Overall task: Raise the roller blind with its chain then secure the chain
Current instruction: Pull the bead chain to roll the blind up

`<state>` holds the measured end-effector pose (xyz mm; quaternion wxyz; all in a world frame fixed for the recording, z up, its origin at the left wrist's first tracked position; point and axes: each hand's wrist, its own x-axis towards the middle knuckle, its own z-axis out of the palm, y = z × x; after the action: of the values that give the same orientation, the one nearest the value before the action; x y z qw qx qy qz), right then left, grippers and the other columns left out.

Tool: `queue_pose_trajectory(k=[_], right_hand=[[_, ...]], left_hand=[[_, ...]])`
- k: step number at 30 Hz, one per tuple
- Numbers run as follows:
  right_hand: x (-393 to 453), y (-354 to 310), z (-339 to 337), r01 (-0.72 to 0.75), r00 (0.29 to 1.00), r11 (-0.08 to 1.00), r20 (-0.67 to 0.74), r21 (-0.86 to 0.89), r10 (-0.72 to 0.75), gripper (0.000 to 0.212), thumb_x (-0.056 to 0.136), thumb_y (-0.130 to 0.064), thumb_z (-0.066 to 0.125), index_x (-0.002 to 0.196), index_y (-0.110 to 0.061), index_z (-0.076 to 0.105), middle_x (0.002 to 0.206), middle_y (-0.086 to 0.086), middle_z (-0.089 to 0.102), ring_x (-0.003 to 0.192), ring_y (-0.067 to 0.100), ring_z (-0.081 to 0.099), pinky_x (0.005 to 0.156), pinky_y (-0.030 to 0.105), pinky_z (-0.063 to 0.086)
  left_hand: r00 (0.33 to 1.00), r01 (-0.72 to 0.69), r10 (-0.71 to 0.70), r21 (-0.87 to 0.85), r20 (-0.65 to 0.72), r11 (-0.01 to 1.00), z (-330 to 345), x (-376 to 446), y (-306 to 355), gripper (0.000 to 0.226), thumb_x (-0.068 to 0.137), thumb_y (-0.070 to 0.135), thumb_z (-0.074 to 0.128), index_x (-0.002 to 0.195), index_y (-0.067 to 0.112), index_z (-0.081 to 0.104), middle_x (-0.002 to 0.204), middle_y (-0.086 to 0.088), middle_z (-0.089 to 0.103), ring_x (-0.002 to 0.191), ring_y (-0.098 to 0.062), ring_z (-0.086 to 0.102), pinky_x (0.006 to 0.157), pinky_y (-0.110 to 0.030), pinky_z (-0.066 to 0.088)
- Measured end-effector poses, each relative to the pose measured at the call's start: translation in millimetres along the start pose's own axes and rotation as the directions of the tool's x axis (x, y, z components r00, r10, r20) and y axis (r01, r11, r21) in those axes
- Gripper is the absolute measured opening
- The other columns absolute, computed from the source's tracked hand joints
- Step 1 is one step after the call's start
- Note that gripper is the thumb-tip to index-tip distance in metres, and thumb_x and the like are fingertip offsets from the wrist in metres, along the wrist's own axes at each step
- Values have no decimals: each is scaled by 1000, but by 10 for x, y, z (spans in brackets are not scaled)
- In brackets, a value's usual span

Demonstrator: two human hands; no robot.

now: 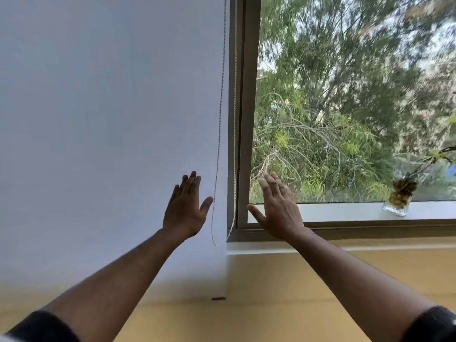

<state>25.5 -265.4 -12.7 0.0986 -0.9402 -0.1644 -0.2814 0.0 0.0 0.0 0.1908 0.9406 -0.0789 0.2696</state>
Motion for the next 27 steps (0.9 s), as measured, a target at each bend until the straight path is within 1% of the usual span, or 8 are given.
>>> queue_pose_trajectory(k=[3,6,10,13,15,21,24,27], right_hand=[[-172,33,206,-41,996,999,73,-4,41,82,96,-64,44,160,-19,19,173,5,11,162,27,6,128,53,19],[-381,54,455,-62,990,998,130,18,59,81,96,-64,42,160,-19,19,173,6,13,162,26,7,129,50,19],[-595,59,668,-88,986,993,152,78,75,82,96,-68,38,158,-17,25,171,8,20,161,26,11,130,45,18],[-683,-4,718,-79,989,978,138,192,53,78,96,-67,37,156,-17,29,167,8,27,159,26,19,129,45,22],[-674,-50,678,-70,993,947,112,312,36,68,101,-59,41,153,-17,35,163,7,34,154,25,27,127,43,28],[-429,-287,325,-87,995,662,37,744,89,42,107,-34,41,136,-8,57,130,12,63,121,26,60,104,45,48],[-256,-410,117,-58,993,509,-2,859,116,33,107,-29,43,118,-11,68,106,5,72,99,19,68,87,42,55],[-76,-536,-63,-90,993,294,61,951,106,29,108,-27,42,115,-15,68,98,4,75,94,20,72,89,44,58]], left_hand=[[993,107,-92,-216,79,971,98,6,153,72,101,46,47,159,17,16,170,-1,14,156,-17,10,126,-36,12],[974,220,-168,-486,150,846,151,14,392,66,99,39,56,154,15,28,159,-8,40,147,-22,36,121,-39,28],[958,278,-250,-660,140,698,208,57,689,48,101,39,52,141,14,40,111,-10,69,105,-25,65,99,-40,49],[950,270,-291,-765,113,585,335,38,852,31,105,39,41,113,11,49,78,-3,55,69,-20,54,80,-49,53],[946,255,-314,-791,84,557,417,-2,910,37,106,40,33,85,14,48,68,-3,45,62,-23,42,66,-46,42],[940,197,-338,-740,-43,643,604,-99,1021,55,106,43,32,55,22,40,47,6,42,47,-20,40,53,-33,34],[936,180,-340,-702,-94,689,652,-169,1106,49,106,38,37,65,31,61,58,13,64,55,1,61,53,-16,45],[940,168,-324,-683,-106,711,711,-289,1162,40,108,30,38,83,23,69,77,-1,74,71,-8,70,58,-29,54]])
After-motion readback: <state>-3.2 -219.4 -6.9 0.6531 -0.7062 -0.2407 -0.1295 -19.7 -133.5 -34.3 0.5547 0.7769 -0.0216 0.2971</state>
